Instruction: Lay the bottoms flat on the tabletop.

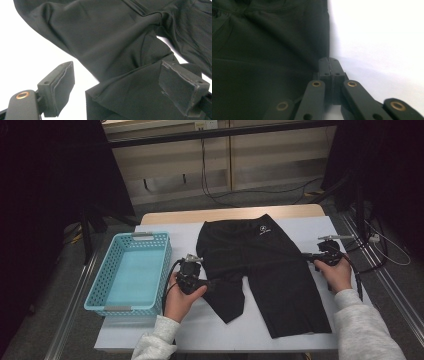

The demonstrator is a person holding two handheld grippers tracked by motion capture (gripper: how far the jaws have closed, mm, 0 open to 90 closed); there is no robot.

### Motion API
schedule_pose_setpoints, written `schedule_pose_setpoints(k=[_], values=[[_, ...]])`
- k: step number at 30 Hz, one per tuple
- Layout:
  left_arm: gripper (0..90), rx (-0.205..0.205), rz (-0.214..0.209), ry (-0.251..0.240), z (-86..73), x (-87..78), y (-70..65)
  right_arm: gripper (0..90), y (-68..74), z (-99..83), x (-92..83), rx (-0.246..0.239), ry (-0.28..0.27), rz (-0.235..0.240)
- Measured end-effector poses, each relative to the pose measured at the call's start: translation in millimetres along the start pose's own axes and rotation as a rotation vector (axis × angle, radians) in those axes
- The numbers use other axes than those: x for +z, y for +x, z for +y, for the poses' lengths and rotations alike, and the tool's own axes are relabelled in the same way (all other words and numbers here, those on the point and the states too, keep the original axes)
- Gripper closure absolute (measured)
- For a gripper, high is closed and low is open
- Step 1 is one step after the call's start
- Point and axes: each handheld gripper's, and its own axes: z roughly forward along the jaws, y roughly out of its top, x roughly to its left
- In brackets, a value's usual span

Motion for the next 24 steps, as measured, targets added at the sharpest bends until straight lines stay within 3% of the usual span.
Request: schedule_pose_setpoints(k=[21,24], values=[[14.0,0.017,-0.008,0.003,0.9,5.2,-5.4,90.0,-17.3,-20.5,-28.0,0.037,-0.024,-0.059],[13.9,0.016,-0.01,0.005,0.9,5.4,-5.7,85.3,-18.0,-23.9,-29.2,0.029,-0.04,-0.052]])
